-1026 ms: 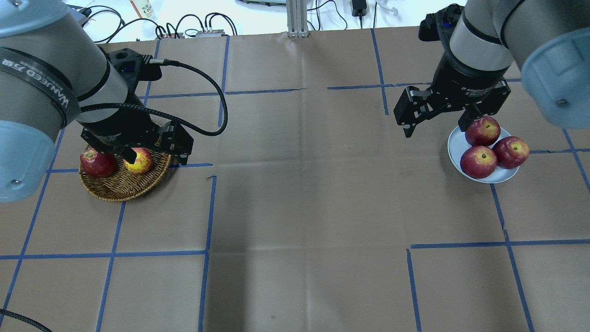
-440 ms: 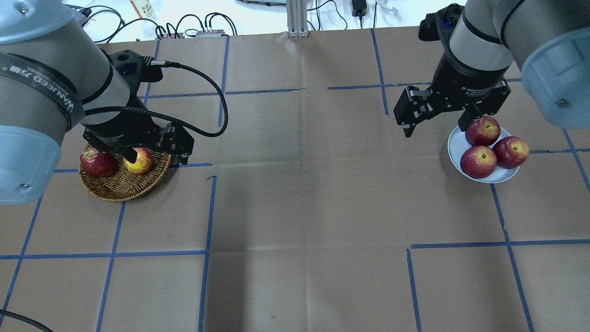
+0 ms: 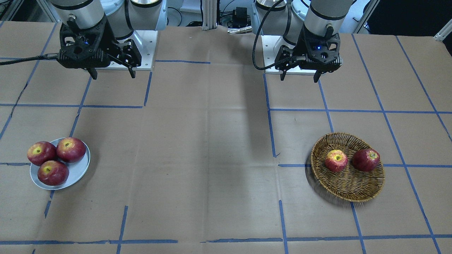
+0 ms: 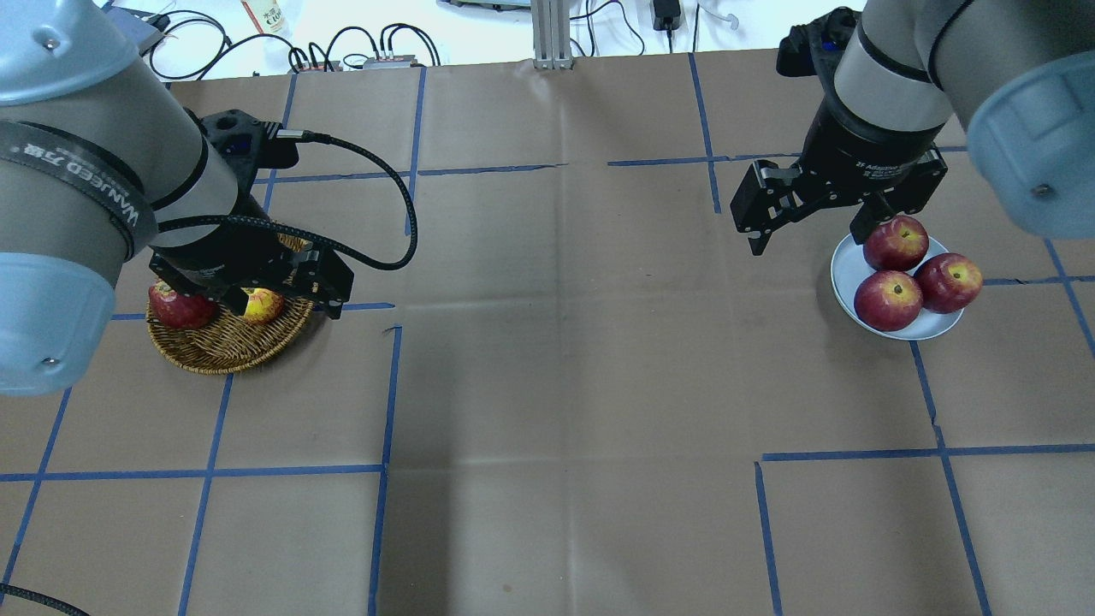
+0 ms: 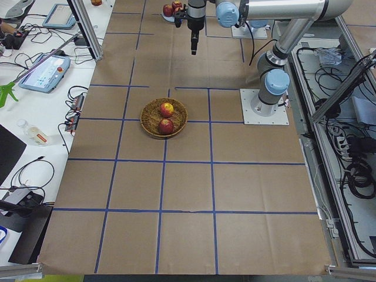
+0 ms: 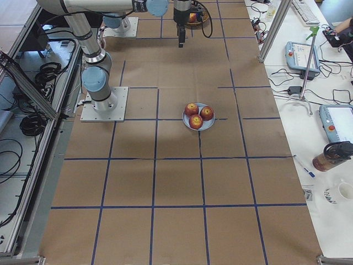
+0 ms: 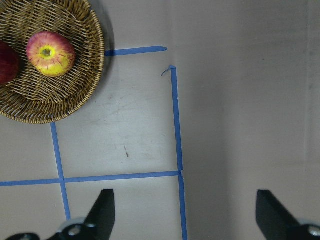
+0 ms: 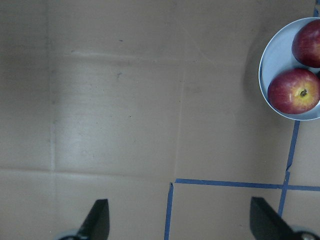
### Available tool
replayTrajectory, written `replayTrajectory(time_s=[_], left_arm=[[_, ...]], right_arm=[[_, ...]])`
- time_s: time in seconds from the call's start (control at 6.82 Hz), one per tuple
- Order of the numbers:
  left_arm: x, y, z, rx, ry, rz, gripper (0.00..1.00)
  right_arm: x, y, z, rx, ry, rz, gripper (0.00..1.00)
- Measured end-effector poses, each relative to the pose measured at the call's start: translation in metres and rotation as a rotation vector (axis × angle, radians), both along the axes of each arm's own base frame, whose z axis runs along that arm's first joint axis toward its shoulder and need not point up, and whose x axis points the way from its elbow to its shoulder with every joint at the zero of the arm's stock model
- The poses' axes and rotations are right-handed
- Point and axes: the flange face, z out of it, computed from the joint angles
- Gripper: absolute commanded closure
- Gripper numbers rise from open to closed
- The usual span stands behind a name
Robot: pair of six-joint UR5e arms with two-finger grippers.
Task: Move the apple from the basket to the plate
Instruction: 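Lower the left gripper onto the yellow-red apple in the basket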
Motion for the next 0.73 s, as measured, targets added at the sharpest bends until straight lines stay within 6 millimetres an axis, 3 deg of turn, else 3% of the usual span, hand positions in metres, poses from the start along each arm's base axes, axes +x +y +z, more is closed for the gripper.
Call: replayTrajectory(time_s=[0.29, 0.73], left_arm=[[0.041, -0.011, -0.014, 0.018, -0.013, -0.023, 0.0], [0.097, -0.048, -0.058, -0.012, -0.02, -0.097, 0.0]], right_arm=[[0.0, 0.0, 0.0, 0.0, 0.0, 0.0, 0.0], [0.0, 0.0, 0.0, 0.0, 0.0, 0.0, 0.0]])
